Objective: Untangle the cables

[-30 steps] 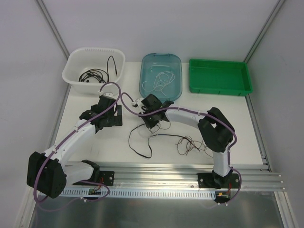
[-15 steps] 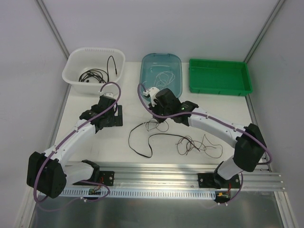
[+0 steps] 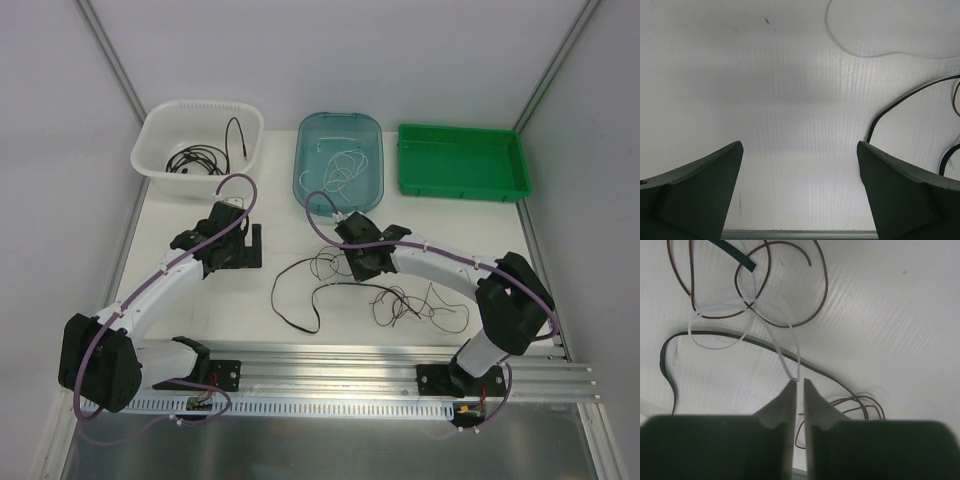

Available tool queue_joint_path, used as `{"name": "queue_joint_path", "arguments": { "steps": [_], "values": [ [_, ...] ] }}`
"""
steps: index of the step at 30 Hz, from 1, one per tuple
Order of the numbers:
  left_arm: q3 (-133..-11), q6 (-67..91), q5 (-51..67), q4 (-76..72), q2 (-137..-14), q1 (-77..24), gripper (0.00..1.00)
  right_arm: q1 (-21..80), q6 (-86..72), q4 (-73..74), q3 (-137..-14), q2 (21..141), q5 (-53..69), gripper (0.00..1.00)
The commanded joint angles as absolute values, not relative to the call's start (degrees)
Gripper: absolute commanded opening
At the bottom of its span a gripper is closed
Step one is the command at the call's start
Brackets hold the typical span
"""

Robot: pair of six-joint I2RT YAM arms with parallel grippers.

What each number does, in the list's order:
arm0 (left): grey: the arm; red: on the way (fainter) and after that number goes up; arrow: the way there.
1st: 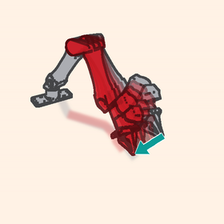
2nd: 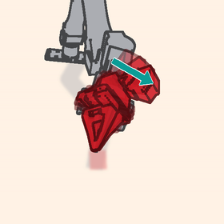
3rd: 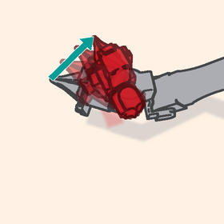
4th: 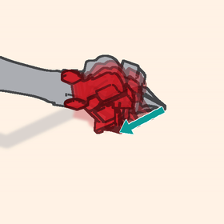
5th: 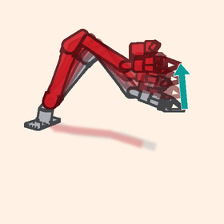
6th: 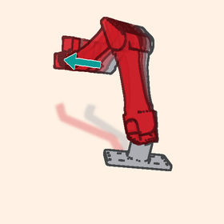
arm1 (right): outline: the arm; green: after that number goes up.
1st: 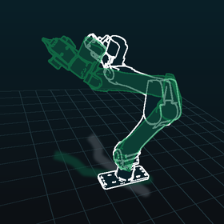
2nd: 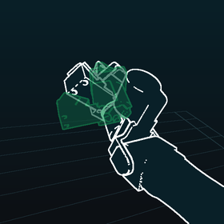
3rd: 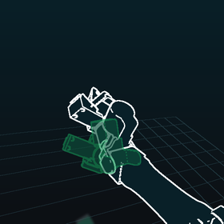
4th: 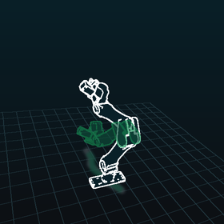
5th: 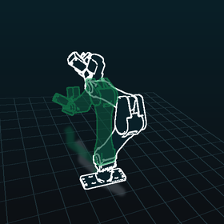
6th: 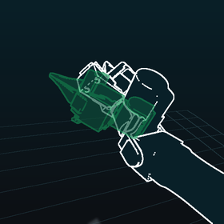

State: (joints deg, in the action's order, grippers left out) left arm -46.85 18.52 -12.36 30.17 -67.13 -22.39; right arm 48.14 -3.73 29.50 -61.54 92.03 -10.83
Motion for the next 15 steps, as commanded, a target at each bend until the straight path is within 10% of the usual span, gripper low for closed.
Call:
{"name": "queue_joint_path", "arguments": {
  "steps": [1,6,15],
  "values": [
    [-47.2,17.6,-11.1,29.2,-67.2,-21.6,0.99,48.6,-7.1,31.9,-63.3,90.8,-13.1,0.21],
    [-47.3,17.4,-11.0,29.2,-67.3,-21.7,0.99,51.1,-4.0,33.3,-67.1,87.9,-13.8,0.51],
    [-47.2,17.4,-10.5,29.3,-67.8,-21.7,0.99,52.1,1.7,26.8,-70.1,90.1,-8.9,0.68]
  ]
}}
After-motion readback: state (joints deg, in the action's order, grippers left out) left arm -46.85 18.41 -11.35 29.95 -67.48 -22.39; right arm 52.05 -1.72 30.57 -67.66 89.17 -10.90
